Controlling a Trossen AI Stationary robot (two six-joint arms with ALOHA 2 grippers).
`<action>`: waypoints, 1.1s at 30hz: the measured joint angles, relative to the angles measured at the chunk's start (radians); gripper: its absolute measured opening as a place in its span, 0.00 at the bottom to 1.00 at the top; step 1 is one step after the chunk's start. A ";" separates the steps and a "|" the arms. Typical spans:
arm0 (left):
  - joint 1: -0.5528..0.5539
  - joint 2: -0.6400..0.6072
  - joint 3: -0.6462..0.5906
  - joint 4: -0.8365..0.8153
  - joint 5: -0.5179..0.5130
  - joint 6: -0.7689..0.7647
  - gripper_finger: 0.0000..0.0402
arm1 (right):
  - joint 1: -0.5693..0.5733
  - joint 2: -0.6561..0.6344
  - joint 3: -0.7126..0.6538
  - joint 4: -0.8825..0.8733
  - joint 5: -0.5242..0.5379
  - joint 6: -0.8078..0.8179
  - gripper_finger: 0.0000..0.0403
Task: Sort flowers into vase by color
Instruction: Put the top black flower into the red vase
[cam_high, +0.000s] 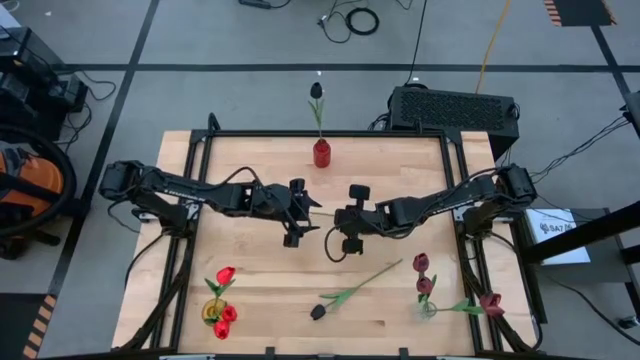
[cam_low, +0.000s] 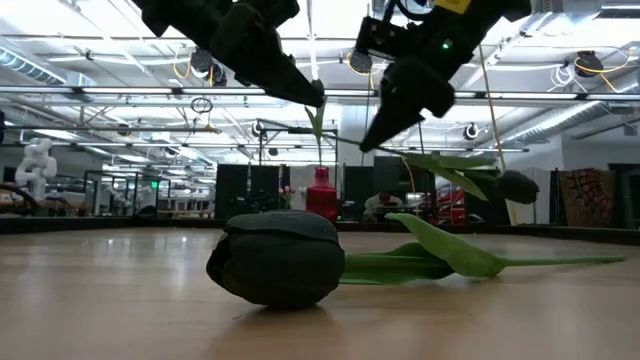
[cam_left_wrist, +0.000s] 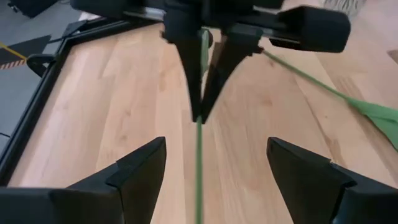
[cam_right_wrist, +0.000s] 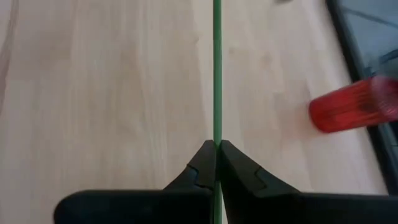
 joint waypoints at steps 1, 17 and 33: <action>0.000 0.000 0.000 -0.002 0.000 0.000 0.71 | 0.000 0.000 0.000 0.018 0.011 0.000 0.01; 0.026 0.000 0.000 -0.097 -0.097 0.035 0.60 | 0.000 -0.001 0.000 0.067 0.029 0.000 0.01; 0.029 0.000 0.000 -0.160 -0.136 0.052 0.43 | 0.000 -0.001 0.001 0.066 0.029 0.000 0.01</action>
